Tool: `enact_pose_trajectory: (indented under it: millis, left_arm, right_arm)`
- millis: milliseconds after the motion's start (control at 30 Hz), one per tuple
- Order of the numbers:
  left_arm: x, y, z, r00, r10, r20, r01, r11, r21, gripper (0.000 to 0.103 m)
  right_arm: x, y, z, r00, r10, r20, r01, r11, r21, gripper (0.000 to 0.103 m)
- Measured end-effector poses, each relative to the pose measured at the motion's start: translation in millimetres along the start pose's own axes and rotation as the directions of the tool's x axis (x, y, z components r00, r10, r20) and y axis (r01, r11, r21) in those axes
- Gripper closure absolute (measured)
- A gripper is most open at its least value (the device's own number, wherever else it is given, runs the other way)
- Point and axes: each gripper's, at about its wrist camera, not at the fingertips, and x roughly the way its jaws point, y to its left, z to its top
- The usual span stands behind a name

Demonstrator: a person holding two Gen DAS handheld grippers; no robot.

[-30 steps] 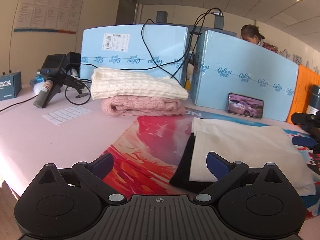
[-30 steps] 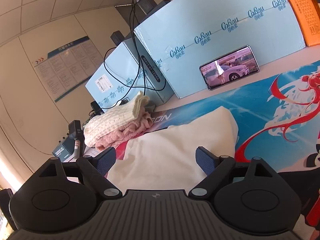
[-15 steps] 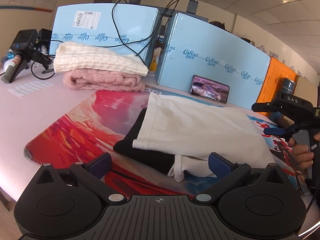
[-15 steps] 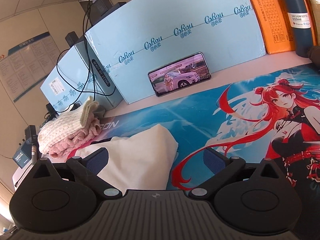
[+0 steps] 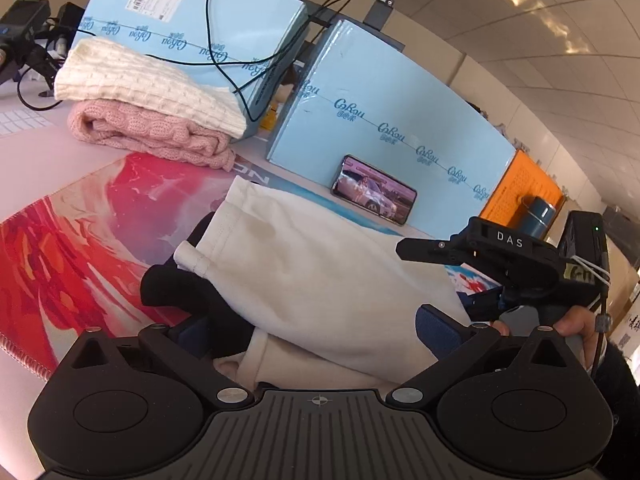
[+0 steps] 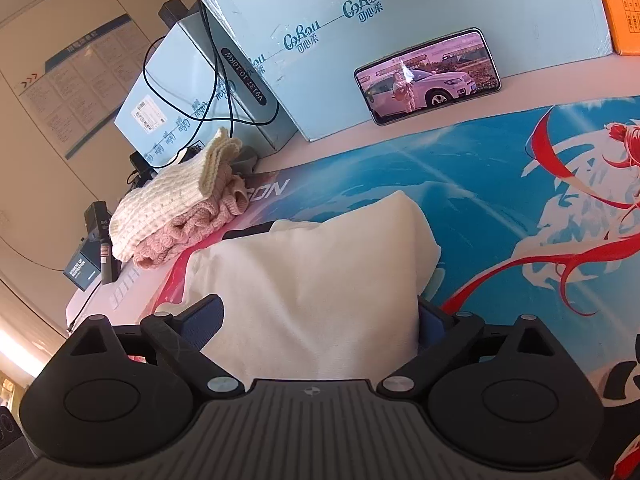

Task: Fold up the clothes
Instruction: 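Grasp the folded shirt with both tools and lift it off the mat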

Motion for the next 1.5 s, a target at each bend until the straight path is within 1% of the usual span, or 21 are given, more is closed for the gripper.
enact_pose_trajectory:
  millis: [33, 67, 100, 133, 167, 200, 267, 300, 333, 400, 533, 633, 733, 833, 967, 1033, 1100, 1233, 1333, 1400, 1500]
  left_arm:
    - [3.4, -4.1, -0.3, 1.0, 0.03, 0.003, -0.03, 0.999, 0.031, 0.005]
    - [6.5, -8.4, -1.1, 0.998, 0.067, 0.008, -0.068, 0.995, 0.07, 0.014]
    - [8.3, -10.7, -1.8, 0.995, 0.1, 0.016, -0.101, 0.99, 0.101, 0.028]
    - [9.7, -12.4, -2.4, 0.991, 0.13, 0.024, -0.132, 0.983, 0.129, 0.037]
    - [10.5, -11.9, -2.6, 0.989, 0.142, 0.03, -0.145, 0.98, 0.14, 0.05]
    - [10.3, -10.6, -2.4, 0.989, 0.143, 0.034, -0.146, 0.98, 0.137, 0.057]
    - [8.6, -9.5, -1.5, 0.988, 0.145, 0.047, -0.15, 0.979, 0.135, 0.068]
    - [7.4, -10.4, -1.0, 0.988, 0.146, 0.053, -0.152, 0.978, 0.139, 0.073]
    - [6.1, -12.6, -0.1, 0.988, 0.144, 0.06, -0.151, 0.977, 0.147, 0.074]
    - [4.5, -18.9, 1.7, 0.988, 0.134, 0.072, -0.144, 0.975, 0.168, 0.077]
    - [9.3, -41.2, 4.0, 0.993, 0.086, 0.084, -0.103, 0.968, 0.228, 0.078]
    - [19.6, -63.3, 5.3, 0.996, 0.024, 0.087, -0.047, 0.963, 0.267, 0.078]
    - [36.0, -96.5, 7.4, 0.994, -0.059, 0.091, 0.027, 0.946, 0.322, 0.078]
    - [53.2, -132.8, 9.6, 0.985, -0.146, 0.095, 0.099, 0.918, 0.385, 0.078]
    - [77.7, -183.9, 12.6, 0.961, -0.259, 0.092, 0.188, 0.865, 0.465, 0.078]
    - [94.2, -213.3, 15.0, 0.946, -0.312, 0.088, 0.231, 0.838, 0.494, 0.078]
    - [111.8, -240.2, 17.5, 0.931, -0.356, 0.079, 0.268, 0.815, 0.513, 0.078]
    - [145.4, -289.8, 17.9, 0.904, -0.422, 0.068, 0.316, 0.765, 0.561, 0.079]
    - [169.5, -320.5, 20.1, 0.886, -0.459, 0.064, 0.347, 0.748, 0.566, 0.079]
    - [183.8, -338.6, 19.3, 0.877, -0.475, 0.077, 0.352, 0.742, 0.57, 0.078]
    - [203.5, -364.6, 10.8, 0.868, -0.49, 0.082, 0.364, 0.738, 0.568, 0.078]
  right_arm:
    - [-0.1, 1.5, -0.9, 1.0, -0.014, 0.004, 0.014, 1.0, -0.008, 0.026]
    - [-0.5, 3.0, -2.0, 0.999, -0.037, 0.01, 0.037, 0.999, -0.021, 0.032]
    - [-1.0, 4.5, -4.0, 0.998, -0.058, 0.02, 0.059, 0.997, -0.04, 0.046]
    - [-1.5, 6.0, -6.8, 0.996, -0.079, 0.032, 0.081, 0.995, -0.065, 0.056]
    - [-2.0, 7.5, -9.7, 0.994, -0.099, 0.045, 0.103, 0.991, -0.091, 0.058]
    - [-2.7, 8.5, -12.0, 0.992, -0.112, 0.056, 0.118, 0.987, -0.107, 0.065]
    - [-5.3, 9.5, -14.4, 0.99, -0.117, 0.073, 0.125, 0.985, -0.119, 0.074]
    - [-7.9, 9.7, -13.5, 0.99, -0.114, 0.082, 0.123, 0.986, -0.116, 0.081]
    - [-11.3, 10.1, -12.3, 0.99, -0.105, 0.092, 0.116, 0.987, -0.114, 0.085]
    - [-21.1, 12.2, -9.6, 0.99, -0.078, 0.12, 0.092, 0.989, -0.116, 0.087]
    - [-47.3, 15.9, -3.8, 0.978, -0.05, 0.204, 0.079, 0.987, -0.139, 0.088]
    - [-72.3, 12.2, 3.0, 0.959, -0.064, 0.276, 0.111, 0.981, -0.157, 0.089]
    - [-101.6, 2.6, 10.8, 0.931, -0.099, 0.352, 0.166, 0.972, -0.167, 0.089]
    - [-136.2, -14.1, 20.5, 0.89, -0.146, 0.432, 0.231, 0.961, -0.15, 0.089]
    - [-185.0, -44.9, 33.0, 0.811, -0.237, 0.535, 0.334, 0.938, -0.092, 0.089]
    - [-207.9, -59.5, 39.1, 0.764, -0.284, 0.579, 0.388, 0.919, -0.063, 0.09]
    - [-228.4, -73.0, 45.1, 0.71, -0.332, 0.62, 0.448, 0.893, -0.035, 0.09]
    - [-264.6, -103.2, 57.9, 0.612, -0.419, 0.671, 0.549, 0.836, 0.02, 0.09]
    - [-284.9, -126.8, 71.9, 0.556, -0.467, 0.688, 0.594, 0.802, 0.064, 0.09]
    - [-295.7, -142.3, 81.3, 0.516, -0.497, 0.697, 0.623, 0.777, 0.092, 0.09]
    - [-303.2, -162.0, 91.7, 0.455, -0.541, 0.707, 0.667, 0.734, 0.132, 0.09]
